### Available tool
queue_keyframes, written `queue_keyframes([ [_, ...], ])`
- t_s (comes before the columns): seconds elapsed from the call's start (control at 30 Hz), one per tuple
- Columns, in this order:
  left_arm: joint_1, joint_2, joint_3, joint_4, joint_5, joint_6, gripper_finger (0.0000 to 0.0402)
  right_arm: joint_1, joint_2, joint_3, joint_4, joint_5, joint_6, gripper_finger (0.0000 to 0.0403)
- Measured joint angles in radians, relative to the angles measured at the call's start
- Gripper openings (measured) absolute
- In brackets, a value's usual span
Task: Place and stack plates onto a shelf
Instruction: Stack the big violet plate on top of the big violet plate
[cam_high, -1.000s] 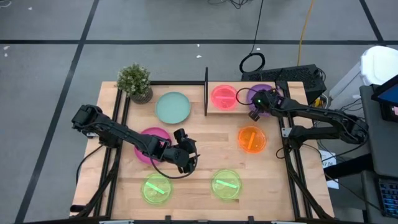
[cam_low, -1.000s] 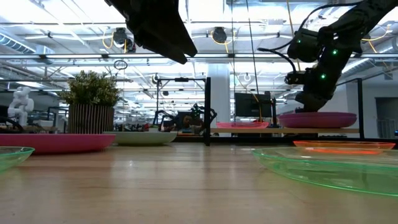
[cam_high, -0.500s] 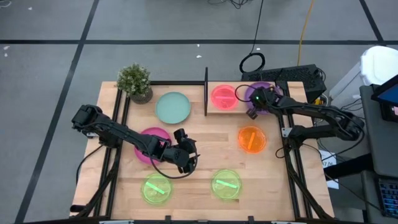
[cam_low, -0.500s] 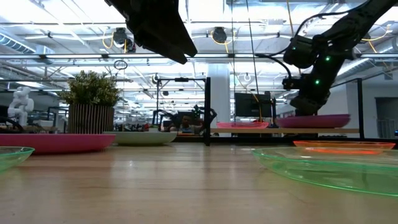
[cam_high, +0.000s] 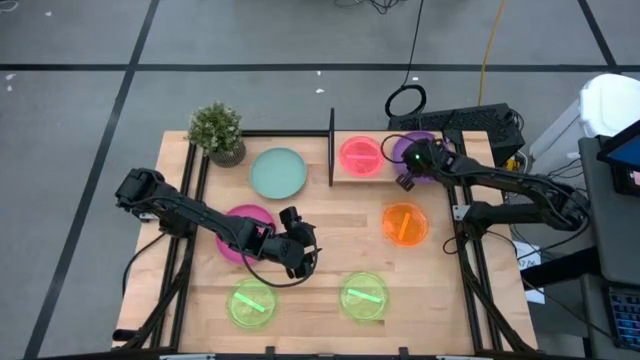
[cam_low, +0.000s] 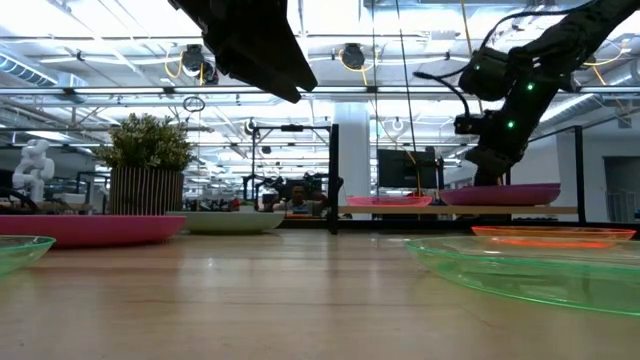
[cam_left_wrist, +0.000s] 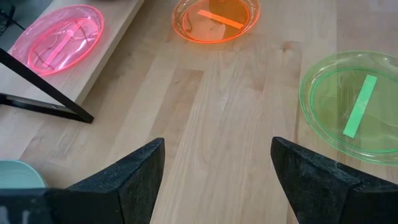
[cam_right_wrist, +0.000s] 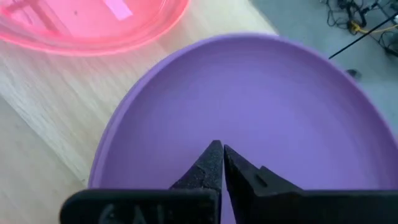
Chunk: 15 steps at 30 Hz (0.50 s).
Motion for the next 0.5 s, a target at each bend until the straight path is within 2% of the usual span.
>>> queue_keyframes([
  [0.23,0.000,0.000,0.000,0.000,0.000,0.000,0.0298,0.000,-0.076,0.000,-0.065,0.003,0.027,0.0000],
  [0.5,0.000,0.000,0.000,0.000,0.000,0.000,0.0298,0.000,-0.059,0.000,-0.102,0.003,0.045,0.0000],
])
